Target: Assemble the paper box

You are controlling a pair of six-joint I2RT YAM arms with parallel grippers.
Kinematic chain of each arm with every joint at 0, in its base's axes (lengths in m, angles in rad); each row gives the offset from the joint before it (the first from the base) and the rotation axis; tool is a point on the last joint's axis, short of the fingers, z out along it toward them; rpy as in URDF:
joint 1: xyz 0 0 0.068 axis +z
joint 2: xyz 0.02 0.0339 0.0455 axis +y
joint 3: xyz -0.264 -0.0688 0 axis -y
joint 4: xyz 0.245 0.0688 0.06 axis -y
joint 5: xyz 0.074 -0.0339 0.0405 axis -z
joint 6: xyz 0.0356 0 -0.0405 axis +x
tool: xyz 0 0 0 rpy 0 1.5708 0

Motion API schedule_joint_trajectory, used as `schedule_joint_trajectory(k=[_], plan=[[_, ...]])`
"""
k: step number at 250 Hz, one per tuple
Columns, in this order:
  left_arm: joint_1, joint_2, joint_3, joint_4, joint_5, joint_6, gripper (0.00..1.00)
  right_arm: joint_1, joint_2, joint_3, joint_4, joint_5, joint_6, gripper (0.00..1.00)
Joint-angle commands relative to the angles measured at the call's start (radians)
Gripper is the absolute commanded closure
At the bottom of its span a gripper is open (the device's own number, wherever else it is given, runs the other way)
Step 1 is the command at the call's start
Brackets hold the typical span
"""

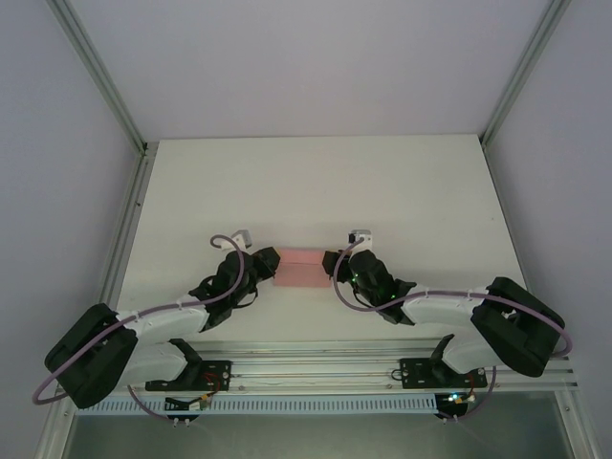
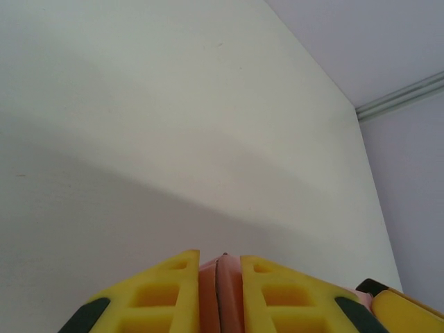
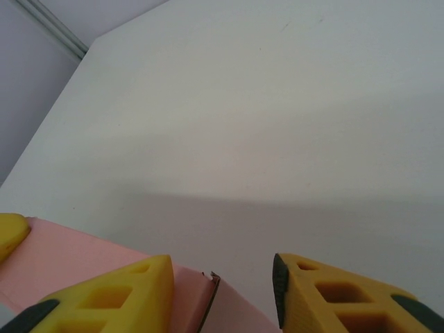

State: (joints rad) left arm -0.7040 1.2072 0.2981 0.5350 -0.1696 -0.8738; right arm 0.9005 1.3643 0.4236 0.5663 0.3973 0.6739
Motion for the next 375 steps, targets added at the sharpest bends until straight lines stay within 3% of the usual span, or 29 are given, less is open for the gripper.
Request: schedule_joint_trajectory(k=[1,27,103,203,216,233,250,265,295,323,356,375], plan=[[-0.029,0.100,-0.130,-0.364,0.197,0.063,1.00,0.009,0.058,-0.077,-0.205,-0.064,-0.023,0.60],[-0.039,0.097,-0.182,-0.276,0.185,0.093,1.00,0.008,0.057,-0.095,-0.182,-0.075,-0.040,0.62],[-0.052,0.180,-0.129,-0.210,0.230,0.167,1.00,0.008,0.095,-0.133,-0.067,-0.110,-0.074,0.69],[-0.065,0.068,-0.162,-0.214,0.196,0.197,1.00,0.008,0.080,-0.188,0.091,-0.094,-0.128,0.70],[-0.065,0.046,-0.155,-0.221,0.200,0.202,0.87,0.009,0.068,-0.191,0.110,-0.092,-0.127,0.70],[-0.064,0.009,-0.129,-0.262,0.201,0.225,0.85,0.009,0.044,-0.185,0.098,-0.091,-0.132,0.69],[-0.065,-0.038,-0.074,-0.352,0.186,0.248,0.78,0.009,0.009,-0.155,0.045,-0.099,-0.140,0.66],[-0.065,-0.084,-0.028,-0.407,0.166,0.259,0.62,0.009,-0.023,-0.109,-0.051,-0.100,-0.144,0.63],[-0.065,-0.159,0.061,-0.498,0.078,0.267,0.61,0.009,-0.085,-0.024,-0.206,-0.068,-0.144,0.62],[-0.064,-0.199,0.156,-0.591,0.000,0.285,0.34,0.009,-0.146,0.023,-0.264,-0.041,-0.134,0.59],[-0.063,-0.234,0.220,-0.643,-0.008,0.284,0.04,0.009,-0.188,0.080,-0.322,-0.050,-0.152,0.48],[-0.064,-0.257,0.239,-0.667,-0.027,0.275,0.00,0.009,-0.196,0.116,-0.358,-0.049,-0.162,0.42]])
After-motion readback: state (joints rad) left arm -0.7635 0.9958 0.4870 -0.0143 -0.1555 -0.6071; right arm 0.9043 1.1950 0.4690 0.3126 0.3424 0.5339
